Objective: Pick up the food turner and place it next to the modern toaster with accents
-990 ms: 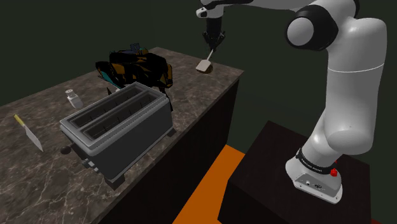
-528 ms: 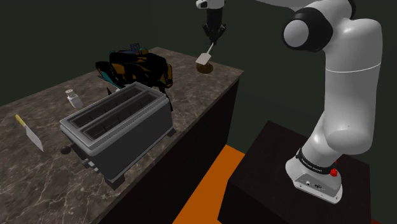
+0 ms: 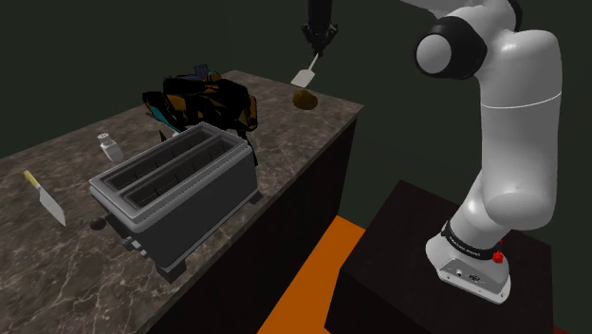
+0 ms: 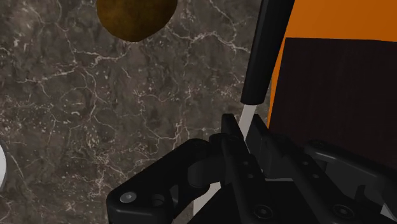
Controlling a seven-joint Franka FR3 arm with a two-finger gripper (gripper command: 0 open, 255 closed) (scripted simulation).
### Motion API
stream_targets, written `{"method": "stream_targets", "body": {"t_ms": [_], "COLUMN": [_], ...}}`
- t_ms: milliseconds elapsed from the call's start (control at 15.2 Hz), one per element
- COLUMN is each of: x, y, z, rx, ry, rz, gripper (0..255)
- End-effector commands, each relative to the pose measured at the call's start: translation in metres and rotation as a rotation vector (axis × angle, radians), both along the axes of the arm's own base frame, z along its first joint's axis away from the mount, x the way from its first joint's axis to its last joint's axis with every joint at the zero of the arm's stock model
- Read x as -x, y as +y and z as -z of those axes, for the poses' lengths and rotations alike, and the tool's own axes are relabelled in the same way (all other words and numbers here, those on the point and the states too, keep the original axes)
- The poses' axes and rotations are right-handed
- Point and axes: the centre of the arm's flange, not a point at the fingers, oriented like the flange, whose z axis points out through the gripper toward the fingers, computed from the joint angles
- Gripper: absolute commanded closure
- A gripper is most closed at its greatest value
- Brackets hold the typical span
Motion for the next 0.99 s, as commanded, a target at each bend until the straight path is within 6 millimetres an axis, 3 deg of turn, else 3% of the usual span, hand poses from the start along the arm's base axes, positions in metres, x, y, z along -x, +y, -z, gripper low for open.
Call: {"method": "stream_targets", "body": {"t_ms": [0,924], "x": [0.005,0.048], "y": [0.020,0.200], "z": [-0.001,-0.002], "rx": [0.000,0.000], "ry": [0.000,0.000], "rz": [0.000,0.000], "gripper": [255,255]}}
